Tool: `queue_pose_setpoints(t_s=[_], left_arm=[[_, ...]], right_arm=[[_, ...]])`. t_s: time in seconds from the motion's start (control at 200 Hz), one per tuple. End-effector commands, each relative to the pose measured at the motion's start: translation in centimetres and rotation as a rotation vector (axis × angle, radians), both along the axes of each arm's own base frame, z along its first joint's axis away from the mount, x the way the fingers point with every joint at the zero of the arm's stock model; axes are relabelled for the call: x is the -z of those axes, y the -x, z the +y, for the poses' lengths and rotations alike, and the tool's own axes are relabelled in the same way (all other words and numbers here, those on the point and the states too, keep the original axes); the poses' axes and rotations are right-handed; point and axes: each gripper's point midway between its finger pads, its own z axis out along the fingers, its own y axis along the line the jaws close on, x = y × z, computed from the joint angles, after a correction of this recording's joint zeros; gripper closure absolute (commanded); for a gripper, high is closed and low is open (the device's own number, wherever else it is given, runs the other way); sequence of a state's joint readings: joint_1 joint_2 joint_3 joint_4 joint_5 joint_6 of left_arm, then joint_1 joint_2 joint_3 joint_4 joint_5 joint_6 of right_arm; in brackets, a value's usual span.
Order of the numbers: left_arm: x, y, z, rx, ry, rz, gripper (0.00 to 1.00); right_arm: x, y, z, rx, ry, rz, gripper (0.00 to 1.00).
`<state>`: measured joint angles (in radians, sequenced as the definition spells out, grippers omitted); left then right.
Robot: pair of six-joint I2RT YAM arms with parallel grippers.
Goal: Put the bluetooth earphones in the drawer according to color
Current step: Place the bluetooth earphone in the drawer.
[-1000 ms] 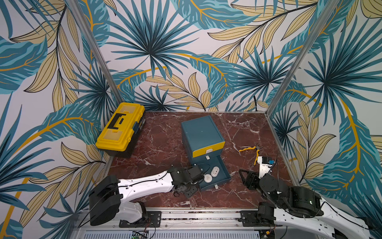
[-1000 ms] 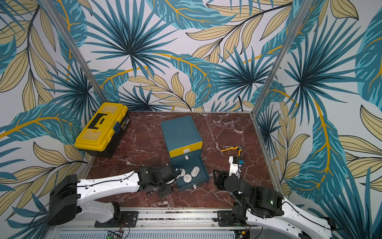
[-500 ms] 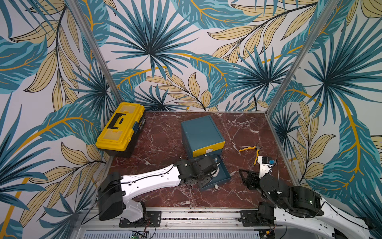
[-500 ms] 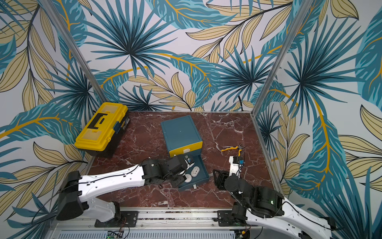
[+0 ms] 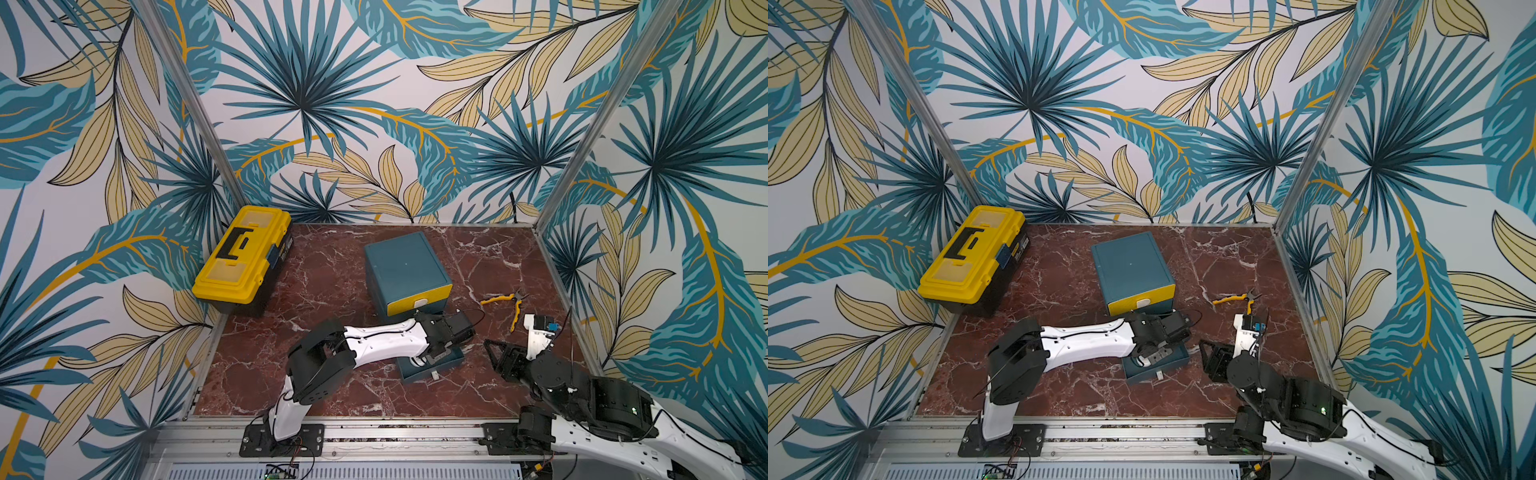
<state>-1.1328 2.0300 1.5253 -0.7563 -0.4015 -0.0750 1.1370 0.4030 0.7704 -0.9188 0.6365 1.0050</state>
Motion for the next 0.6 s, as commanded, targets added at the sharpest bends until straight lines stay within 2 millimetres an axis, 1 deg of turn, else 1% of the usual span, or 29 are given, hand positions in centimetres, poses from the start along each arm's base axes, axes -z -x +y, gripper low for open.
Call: queue_pose_setpoints(t_s=[0.0,0.12,0.32,0.401,0.446,0.491,0.531,0.591], left_arm=[[-1.3,-1.9,1.0,-0.039,-0.073,-0.088,0.42],[-0.8,-2.6,1.8,-0.056,-0.116,-0.091,0.40],[-0.1,-2.8,2.0,-0.059,-0.127,-0.055,0.32],[-0.2,-2.8,2.1,-0.058,-0.130,-0.057,0.31],[-0.8,-2.8,2.1,-0.059,-0.117,-0.066,0.30],[-1.8,-2.7,1.9,-0.056,-0.093,-0.082,0.29],[-2.9,-2.5,1.8,-0.051,-0.072,-0.099,0.29],[-5.4,-2.1,1.5,-0.035,-0.031,-0.135,0.28]], right_arm=[[0.0,0.0,-0.5,0.007,0.030,-0.011,0.44],[0.0,0.0,-0.5,0.007,0.029,-0.011,0.44],[0.0,0.0,-0.5,0.007,0.029,-0.012,0.44],[0.0,0.0,-0.5,0.007,0.030,-0.011,0.44],[-0.1,-0.1,-0.5,0.009,0.032,-0.012,0.44],[0.0,-0.1,-0.5,0.008,0.034,-0.011,0.44],[-0.1,-0.1,-0.4,0.008,0.036,-0.010,0.44],[-0.2,-0.2,-0.3,0.007,0.042,-0.008,0.44]])
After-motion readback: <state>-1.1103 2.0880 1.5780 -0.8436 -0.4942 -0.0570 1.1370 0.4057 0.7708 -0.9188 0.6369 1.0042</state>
